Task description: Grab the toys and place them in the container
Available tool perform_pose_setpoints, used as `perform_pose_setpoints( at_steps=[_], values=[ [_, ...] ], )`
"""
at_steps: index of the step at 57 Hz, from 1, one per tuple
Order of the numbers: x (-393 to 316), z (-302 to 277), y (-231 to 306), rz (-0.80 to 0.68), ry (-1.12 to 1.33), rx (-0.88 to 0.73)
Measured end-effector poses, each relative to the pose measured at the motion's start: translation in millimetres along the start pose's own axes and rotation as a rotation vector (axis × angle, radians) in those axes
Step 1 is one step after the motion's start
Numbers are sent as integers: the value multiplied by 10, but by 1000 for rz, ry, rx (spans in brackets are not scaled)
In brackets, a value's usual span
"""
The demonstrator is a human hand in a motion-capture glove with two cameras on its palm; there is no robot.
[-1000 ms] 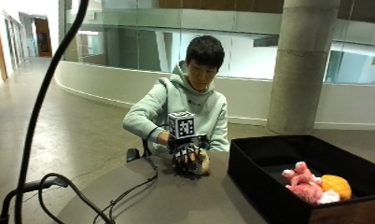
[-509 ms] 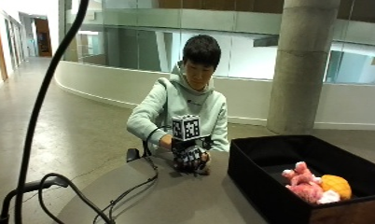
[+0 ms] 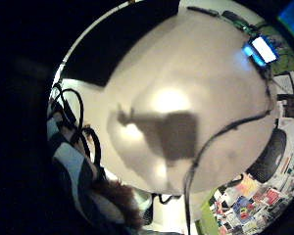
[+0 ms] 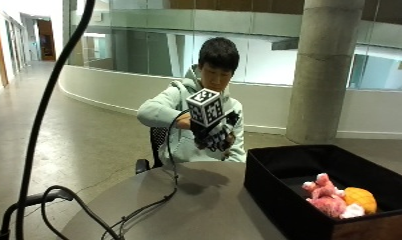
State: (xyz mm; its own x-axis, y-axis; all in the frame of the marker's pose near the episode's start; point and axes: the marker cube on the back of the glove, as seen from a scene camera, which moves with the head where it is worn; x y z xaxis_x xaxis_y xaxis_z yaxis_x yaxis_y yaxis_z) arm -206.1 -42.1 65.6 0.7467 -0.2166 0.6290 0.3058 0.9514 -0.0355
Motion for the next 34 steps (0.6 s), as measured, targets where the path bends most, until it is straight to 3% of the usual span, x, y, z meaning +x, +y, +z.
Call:
perform_pose_setpoints(
  at_steps=[19,34],
  values=[
    [-761,-1234,-763,-82,142,353],
    [-1873,-1234,-1416,-320,71,594]
  ],
)
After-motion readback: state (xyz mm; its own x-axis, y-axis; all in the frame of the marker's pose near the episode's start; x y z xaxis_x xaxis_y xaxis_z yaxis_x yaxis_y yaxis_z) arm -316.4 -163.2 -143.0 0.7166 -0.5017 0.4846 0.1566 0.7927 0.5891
